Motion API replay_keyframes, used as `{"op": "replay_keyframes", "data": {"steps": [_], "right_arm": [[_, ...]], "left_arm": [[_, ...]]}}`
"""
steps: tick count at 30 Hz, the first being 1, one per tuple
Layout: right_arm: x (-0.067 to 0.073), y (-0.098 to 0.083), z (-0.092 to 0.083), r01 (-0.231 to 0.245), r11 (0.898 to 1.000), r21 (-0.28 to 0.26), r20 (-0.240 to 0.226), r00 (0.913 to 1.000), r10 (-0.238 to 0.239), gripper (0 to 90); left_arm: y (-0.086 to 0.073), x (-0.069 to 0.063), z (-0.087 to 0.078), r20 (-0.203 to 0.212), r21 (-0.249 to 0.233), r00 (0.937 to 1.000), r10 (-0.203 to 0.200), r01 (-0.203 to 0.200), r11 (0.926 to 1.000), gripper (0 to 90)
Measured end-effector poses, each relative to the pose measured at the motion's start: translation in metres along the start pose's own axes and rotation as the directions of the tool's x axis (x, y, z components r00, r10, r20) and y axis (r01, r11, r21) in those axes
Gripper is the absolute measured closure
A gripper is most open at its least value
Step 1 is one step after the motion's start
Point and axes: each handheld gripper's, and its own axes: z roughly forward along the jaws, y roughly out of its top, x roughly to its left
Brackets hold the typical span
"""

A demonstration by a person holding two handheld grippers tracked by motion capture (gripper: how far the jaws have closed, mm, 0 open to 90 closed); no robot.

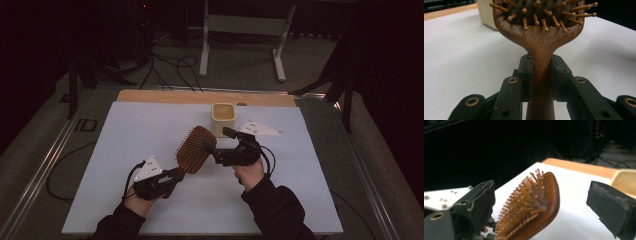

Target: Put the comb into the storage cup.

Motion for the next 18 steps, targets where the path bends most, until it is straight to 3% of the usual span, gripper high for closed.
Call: {"op": "replay_keyframes", "data": {"steps": [4, 9, 10, 12, 18], "right_arm": [[0.000, -0.001, 0.008, -0.075, 0.997, 0.009, -0.003, 0.9971, 0.075, 8.5], [-0.001, -0.003, 0.018, -0.184, 0.982, 0.047, -0.050, 0.9812, 0.187, 9.4], [-0.001, -0.003, 0.018, -0.184, 0.982, 0.047, -0.050, 0.9812, 0.187, 9.4], [-0.001, -0.005, 0.022, -0.245, 0.967, 0.068, -0.068, 0.9659, 0.250, 13.3], [0.000, -0.010, 0.029, -0.317, 0.942, 0.113, -0.106, 0.9384, 0.329, 20.2]], "left_arm": [[0.001, 0.000, 0.001, 0.004, -0.007, 1.0000, -0.001, 0.001, 1.0000, 74.0], [0.002, -0.004, 0.001, -0.010, -0.020, 0.9998, 0.016, -0.016, 0.9997, 73.9], [0.002, -0.004, 0.001, -0.010, -0.020, 0.9998, 0.016, -0.016, 0.9997, 74.0], [0.003, -0.007, 0.000, -0.017, -0.025, 0.9994, 0.029, -0.030, 0.9992, 73.9], [0.002, -0.006, 0.000, -0.020, -0.032, 0.9996, 0.022, -0.023, 0.9992, 73.9]]}}
